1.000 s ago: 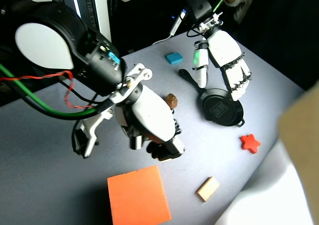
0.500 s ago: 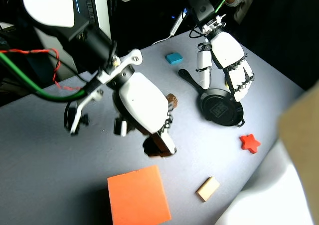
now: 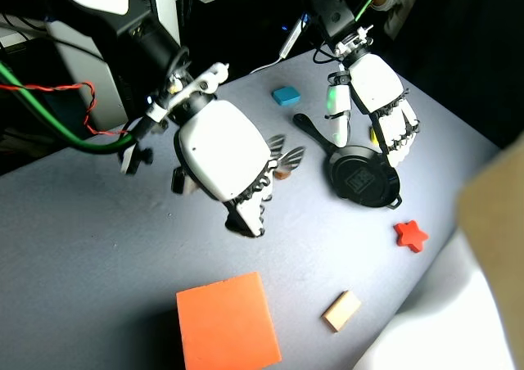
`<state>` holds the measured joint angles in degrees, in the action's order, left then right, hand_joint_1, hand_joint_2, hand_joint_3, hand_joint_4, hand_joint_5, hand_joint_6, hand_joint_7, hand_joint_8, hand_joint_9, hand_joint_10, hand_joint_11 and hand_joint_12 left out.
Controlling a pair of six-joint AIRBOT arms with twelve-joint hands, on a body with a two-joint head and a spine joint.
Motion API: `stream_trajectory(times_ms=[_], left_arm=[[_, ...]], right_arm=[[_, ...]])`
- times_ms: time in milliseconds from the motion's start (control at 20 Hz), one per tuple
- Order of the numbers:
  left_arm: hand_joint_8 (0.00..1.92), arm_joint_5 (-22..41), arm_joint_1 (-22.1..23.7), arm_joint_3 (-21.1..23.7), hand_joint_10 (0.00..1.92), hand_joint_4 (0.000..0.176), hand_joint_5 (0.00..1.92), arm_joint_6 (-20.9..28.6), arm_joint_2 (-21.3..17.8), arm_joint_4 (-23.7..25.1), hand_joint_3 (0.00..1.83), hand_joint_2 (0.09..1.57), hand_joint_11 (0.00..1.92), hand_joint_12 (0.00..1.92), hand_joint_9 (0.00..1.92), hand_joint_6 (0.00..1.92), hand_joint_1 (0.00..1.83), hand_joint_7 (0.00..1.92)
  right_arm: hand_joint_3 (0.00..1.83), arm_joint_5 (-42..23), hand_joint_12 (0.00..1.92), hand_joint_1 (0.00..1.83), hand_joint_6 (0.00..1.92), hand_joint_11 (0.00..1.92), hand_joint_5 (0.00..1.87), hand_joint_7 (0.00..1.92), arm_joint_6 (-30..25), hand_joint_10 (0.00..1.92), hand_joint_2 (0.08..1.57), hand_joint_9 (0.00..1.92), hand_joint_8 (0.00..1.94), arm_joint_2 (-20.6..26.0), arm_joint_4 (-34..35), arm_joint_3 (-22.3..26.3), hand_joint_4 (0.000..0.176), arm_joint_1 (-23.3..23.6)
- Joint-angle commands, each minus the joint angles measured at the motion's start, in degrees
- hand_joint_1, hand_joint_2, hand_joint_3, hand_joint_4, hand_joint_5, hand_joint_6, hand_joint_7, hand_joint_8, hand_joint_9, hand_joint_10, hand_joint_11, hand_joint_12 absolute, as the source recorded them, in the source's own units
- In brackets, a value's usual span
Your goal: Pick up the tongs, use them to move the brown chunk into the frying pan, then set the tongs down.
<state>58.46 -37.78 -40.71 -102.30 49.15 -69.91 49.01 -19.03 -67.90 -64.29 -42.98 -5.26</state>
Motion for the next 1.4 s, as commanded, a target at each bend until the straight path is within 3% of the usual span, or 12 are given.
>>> stream_trajectory(times_ms=[0, 100, 150, 200, 250, 300, 350, 450, 650, 800, 1350], left_arm=[[0.0, 4.7, 0.3, -0.4, 0.0, 0.022, 0.2, 0.2, -0.3, 3.5, 0.0, 1.3, 0.0, 0.77, 0.24, 0.0, 0.06, 0.25], [0.0, 4.7, 0.3, -0.4, 0.0, 0.021, 0.21, 0.2, -0.3, 3.5, 0.0, 1.3, 0.0, 0.77, 0.25, 0.0, 0.07, 0.25], [0.0, 4.7, 0.3, -0.4, 0.0, 0.017, 0.21, 0.2, -0.3, 3.5, 0.0, 1.31, 0.0, 0.77, 0.25, 0.0, 0.08, 0.26], [0.0, 4.7, 0.3, -0.4, 0.0, 0.019, 0.2, 0.2, -0.3, 3.5, 0.0, 1.31, 0.0, 0.78, 0.26, 0.0, 0.04, 0.26], [0.0, 4.7, 0.2, -0.4, 0.0, 0.019, 0.2, 0.2, -0.3, 3.5, 0.0, 1.31, 0.0, 0.78, 0.26, 0.0, 0.04, 0.26], [0.0, 4.7, 0.1, -0.4, 0.0, 0.021, 0.21, 0.3, -0.3, 3.5, 0.0, 1.31, 0.0, 0.78, 0.25, 0.0, 0.04, 0.26], [0.01, 4.7, 0.1, -0.4, 0.01, 0.022, 0.23, 0.3, -0.3, 3.5, 0.0, 1.31, 0.0, 0.81, 0.27, 0.01, 0.04, 0.27], [0.01, 4.7, -0.1, -0.5, 0.01, 0.018, 0.25, 0.4, -0.3, 3.5, 0.0, 1.31, 0.0, 0.81, 0.28, 0.01, 0.05, 0.28], [0.0, 4.7, -0.6, -0.8, 0.0, 0.015, 0.25, 0.5, -0.3, 3.5, 0.0, 1.31, 0.0, 0.81, 0.28, 0.01, 0.06, 0.28], [0.0, 4.7, -0.9, -1.1, 0.0, 0.025, 0.24, 0.5, -0.3, 3.5, 0.0, 1.31, 0.0, 0.78, 0.27, 0.0, 0.01, 0.27], [0.0, 4.7, -1.8, -2.3, 0.0, 0.018, 0.27, 1.1, -0.3, 3.5, 0.0, 1.3, 0.0, 0.81, 0.28, 0.0, 0.02, 0.28]], right_arm=[[0.0, 0.2, 1.73, 1.09, 1.31, 0.2, 0.76, 0.83, -1.3, 0.98, 1.23, 0.55, 0.47, -0.1, -3.8, 0.2, 0.0, 0.2], [0.01, 1.1, 1.74, 1.08, 1.36, 0.16, 0.72, 0.8, -3.1, 0.98, 1.25, 0.51, 0.47, -0.7, -3.4, 0.2, 0.0, 0.0], [0.0, 1.5, 1.71, 1.01, 0.77, 0.15, 0.67, 0.79, -3.3, 0.96, 1.21, 0.5, 0.48, -1.1, -2.8, 0.1, 0.0, -0.1], [0.0, 2.0, 1.73, 1.08, 1.16, 0.21, 0.77, 0.84, -3.4, 0.98, 1.21, 0.55, 0.5, -1.5, -1.8, 0.1, 0.0, -0.1], [0.0, 2.8, 1.73, 1.08, 1.16, 0.21, 0.77, 0.84, -3.6, 0.98, 1.21, 0.55, 0.5, -1.9, -0.7, 0.1, 0.0, -0.1], [0.0, 3.0, 1.73, 1.09, 1.27, 0.23, 0.76, 0.84, -3.7, 0.99, 1.22, 0.55, 0.51, -2.2, 0.2, 0.1, 0.0, -0.1], [0.0, 3.1, 1.71, 1.02, 0.81, 0.23, 0.66, 0.81, -3.7, 0.97, 1.18, 0.56, 0.53, -2.5, 0.8, 0.1, 0.0, -0.1], [0.0, 3.4, 1.69, 1.0, 0.7, 0.23, 0.67, 0.8, -3.8, 0.93, 1.18, 0.56, 0.51, -3.2, 1.3, 0.1, 0.0, -0.3], [0.0, 3.6, 1.66, 0.99, 0.67, 0.23, 0.67, 0.8, -3.8, 0.9, 1.17, 0.57, 0.49, -4.2, 1.2, 0.1, 0.0, -1.3], [0.0, 3.9, 1.72, 1.0, 0.7, 0.15, 0.62, 0.75, -3.9, 0.95, 1.16, 0.5, 0.51, -5.1, 0.9, -0.4, 0.0, -2.3], [0.0, 3.5, 1.76, 0.99, 0.8, 0.0, 0.48, 0.6, -4.6, 0.99, 1.19, 0.36, 0.56, -6.5, -0.4, -2.2, 0.0, -4.9]])
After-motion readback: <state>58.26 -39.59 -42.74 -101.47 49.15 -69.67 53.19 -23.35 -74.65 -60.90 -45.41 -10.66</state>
